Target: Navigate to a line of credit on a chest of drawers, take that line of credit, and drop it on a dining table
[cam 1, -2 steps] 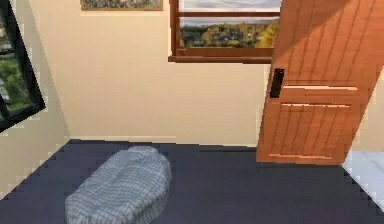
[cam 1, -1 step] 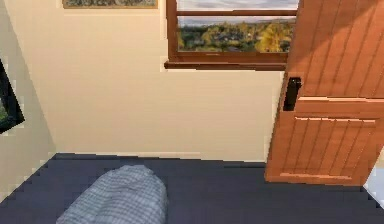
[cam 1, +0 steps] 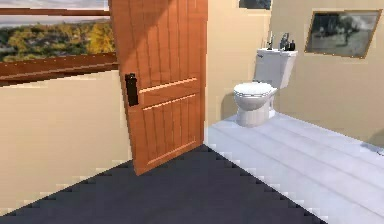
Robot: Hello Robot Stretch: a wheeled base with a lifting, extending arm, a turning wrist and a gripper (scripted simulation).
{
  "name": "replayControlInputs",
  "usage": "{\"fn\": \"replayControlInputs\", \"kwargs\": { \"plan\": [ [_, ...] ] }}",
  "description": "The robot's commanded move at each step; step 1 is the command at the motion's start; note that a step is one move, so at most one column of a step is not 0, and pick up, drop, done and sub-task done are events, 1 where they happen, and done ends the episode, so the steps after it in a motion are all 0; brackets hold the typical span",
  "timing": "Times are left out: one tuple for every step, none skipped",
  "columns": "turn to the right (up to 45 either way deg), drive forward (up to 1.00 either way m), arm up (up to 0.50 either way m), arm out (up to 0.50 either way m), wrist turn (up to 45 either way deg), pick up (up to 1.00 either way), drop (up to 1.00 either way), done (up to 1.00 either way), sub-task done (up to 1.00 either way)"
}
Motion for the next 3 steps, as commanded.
{"fn": "replayControlInputs", "kwargs": {
  "plan": [
    [9.0, 0.0, 0.0, 0.0, 0.0, 0.0, 0.0, 0.0, 0.0],
    [0.0, 0.65, 0.0, 0.0, 0.0, 0.0, 0.0, 0.0, 0.0],
    [45.0, 0.0, 0.0, 0.0, 0.0, 0.0, 0.0, 0.0, 0.0]
  ]
}}
